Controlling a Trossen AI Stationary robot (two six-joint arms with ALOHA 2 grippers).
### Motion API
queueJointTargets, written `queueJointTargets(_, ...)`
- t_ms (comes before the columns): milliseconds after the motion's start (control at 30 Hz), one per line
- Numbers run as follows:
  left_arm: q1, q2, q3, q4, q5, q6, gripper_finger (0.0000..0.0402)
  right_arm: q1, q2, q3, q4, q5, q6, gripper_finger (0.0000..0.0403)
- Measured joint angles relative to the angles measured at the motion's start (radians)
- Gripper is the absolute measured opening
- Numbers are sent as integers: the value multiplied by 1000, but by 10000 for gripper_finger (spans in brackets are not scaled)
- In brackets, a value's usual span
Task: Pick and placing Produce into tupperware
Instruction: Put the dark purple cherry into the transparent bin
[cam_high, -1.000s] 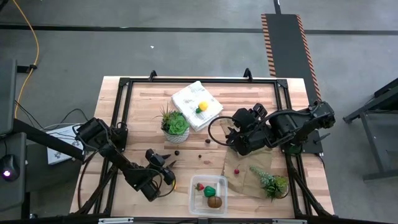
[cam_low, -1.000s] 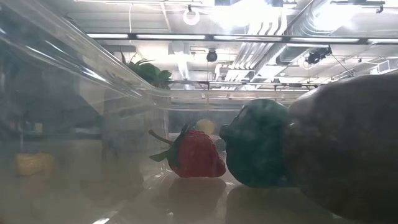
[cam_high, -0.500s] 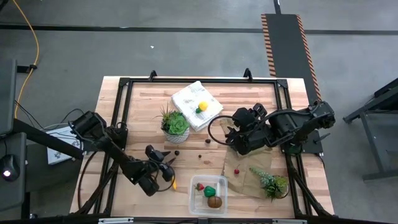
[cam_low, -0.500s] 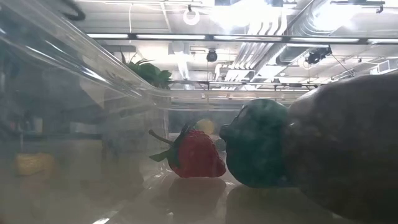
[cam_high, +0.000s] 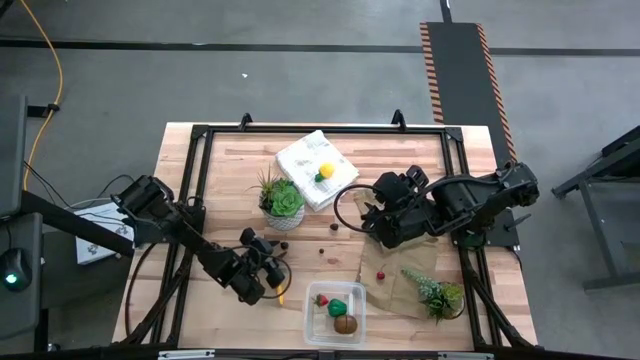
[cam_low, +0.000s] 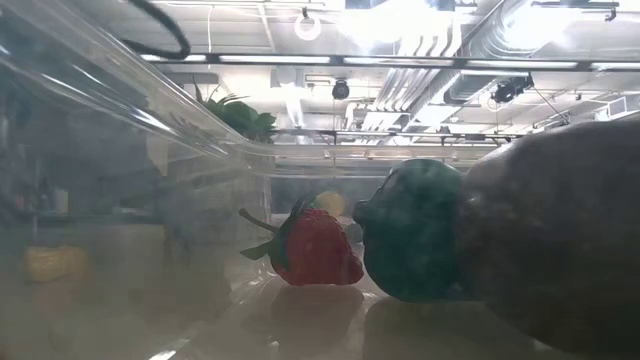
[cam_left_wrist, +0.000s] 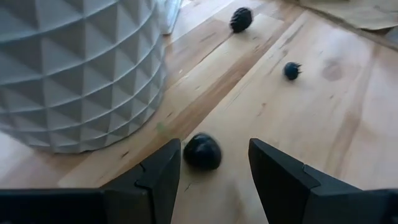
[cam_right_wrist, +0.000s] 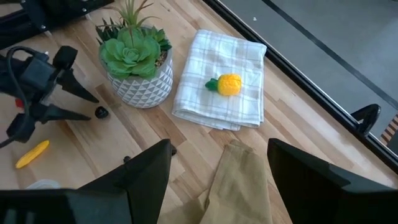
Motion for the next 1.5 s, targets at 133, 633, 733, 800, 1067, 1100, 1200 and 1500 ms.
queueJointTargets(133,-3,0,-33,2,-2,-86,179,0,0,0,2,0,2,259)
queueJointTargets(633,-2,0,-46,80,5,-3,179,0,0,0,3,0,0,259)
queueJointTargets(733,-2,0,-46,77,11,-1,179,0,0,0,3,0,0,259)
queueJointTargets(800,5,1,-46,77,13,-1,179,0,0,0,3,4,0,259)
queueJointTargets(1067,46,1,-46,105,55,79,179,0,0,0,3,5,0,259)
queueJointTargets(1100,51,1,-46,105,56,79,179,0,0,0,3,5,0,259)
queueJointTargets(1200,65,1,-46,106,78,78,179,0,0,0,3,5,0,259)
queueJointTargets(1500,65,1,-46,106,107,93,179,0,0,0,3,5,-8,259)
